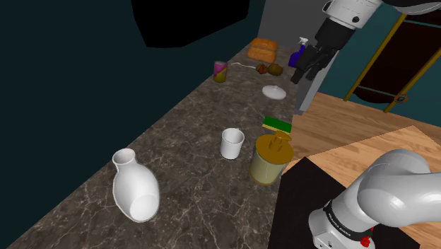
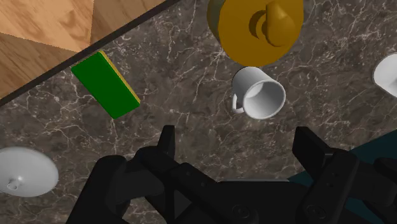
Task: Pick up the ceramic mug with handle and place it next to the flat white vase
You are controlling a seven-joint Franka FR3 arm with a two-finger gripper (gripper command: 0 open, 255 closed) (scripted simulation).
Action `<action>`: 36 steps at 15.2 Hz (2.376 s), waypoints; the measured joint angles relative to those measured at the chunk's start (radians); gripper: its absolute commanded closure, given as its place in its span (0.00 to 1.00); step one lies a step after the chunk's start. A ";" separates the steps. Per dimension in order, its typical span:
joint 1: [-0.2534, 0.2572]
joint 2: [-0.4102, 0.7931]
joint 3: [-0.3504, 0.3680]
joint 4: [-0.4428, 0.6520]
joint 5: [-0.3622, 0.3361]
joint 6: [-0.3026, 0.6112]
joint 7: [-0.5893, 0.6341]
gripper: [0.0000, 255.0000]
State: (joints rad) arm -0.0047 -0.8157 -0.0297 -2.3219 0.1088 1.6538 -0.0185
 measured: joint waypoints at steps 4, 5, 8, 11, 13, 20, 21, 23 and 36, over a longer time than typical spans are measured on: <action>0.006 0.031 0.042 -0.028 0.009 0.048 0.036 0.00; 0.009 0.047 0.060 -0.036 0.012 0.067 0.053 0.00; 0.018 0.097 0.120 -0.065 0.022 0.130 0.107 0.00; 0.026 0.165 0.180 -0.084 0.027 0.200 0.164 0.00; 0.030 0.222 0.224 -0.081 0.029 0.242 0.208 0.00; 0.028 0.436 0.351 -0.074 -0.006 0.396 0.352 0.00; 0.026 0.473 0.368 -0.066 -0.017 0.416 0.376 0.00; 0.022 0.546 0.399 -0.049 -0.044 0.452 0.423 0.00; 0.019 0.728 0.454 -0.061 -0.129 0.605 0.541 0.00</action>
State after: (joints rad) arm 0.0138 -0.0873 0.4246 -2.3829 -0.0200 2.2584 0.5221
